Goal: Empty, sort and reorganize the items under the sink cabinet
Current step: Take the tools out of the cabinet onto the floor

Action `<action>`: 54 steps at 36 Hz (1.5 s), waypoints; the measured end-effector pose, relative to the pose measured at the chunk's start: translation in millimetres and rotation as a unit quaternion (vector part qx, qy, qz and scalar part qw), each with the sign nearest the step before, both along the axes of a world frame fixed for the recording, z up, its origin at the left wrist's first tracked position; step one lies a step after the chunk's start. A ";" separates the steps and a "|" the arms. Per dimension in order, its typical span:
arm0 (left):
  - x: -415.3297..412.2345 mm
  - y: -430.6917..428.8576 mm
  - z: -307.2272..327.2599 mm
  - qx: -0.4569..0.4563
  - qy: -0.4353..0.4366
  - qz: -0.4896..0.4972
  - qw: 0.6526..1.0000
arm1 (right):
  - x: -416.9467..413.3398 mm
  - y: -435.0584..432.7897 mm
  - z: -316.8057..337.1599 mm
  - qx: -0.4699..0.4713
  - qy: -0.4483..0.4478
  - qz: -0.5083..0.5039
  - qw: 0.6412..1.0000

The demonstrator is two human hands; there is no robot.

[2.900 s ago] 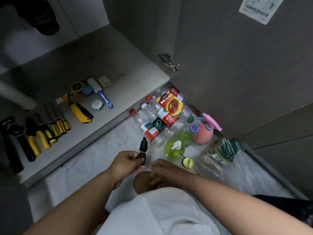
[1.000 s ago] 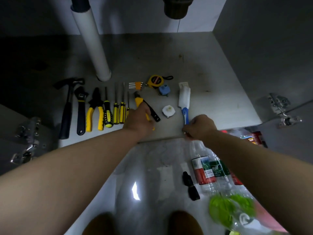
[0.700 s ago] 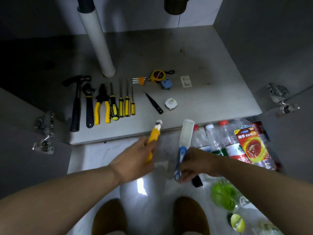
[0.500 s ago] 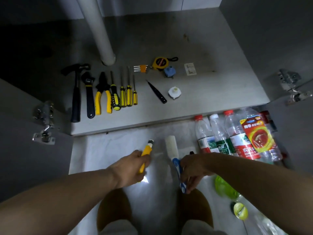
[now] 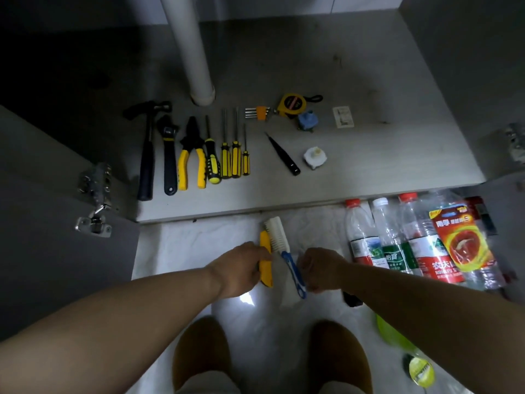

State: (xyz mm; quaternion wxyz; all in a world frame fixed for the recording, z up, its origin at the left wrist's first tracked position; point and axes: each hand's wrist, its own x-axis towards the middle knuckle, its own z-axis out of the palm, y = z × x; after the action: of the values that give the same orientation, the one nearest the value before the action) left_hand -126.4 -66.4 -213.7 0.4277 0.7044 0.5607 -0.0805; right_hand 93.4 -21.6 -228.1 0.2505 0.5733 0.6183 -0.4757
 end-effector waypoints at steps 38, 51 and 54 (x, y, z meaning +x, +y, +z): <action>-49.1 121.2 66.3 0.156 0.189 0.394 0.886 | 28.8 15.2 28.0 0.393 0.169 0.118 0.896; -51.0 68.0 74.6 0.193 -0.041 0.382 0.903 | 40.1 23.2 8.5 0.171 0.053 0.001 0.984; -39.8 43.3 71.8 0.183 -0.083 0.296 0.934 | 39.5 23.0 14.1 0.165 0.076 -0.030 0.983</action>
State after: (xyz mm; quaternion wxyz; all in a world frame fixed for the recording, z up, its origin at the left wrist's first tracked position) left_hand -166.2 -23.0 -142.0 0.3409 0.5767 0.7116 0.2120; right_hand 132.9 1.4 -214.0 0.0906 0.5871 0.6882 -0.4164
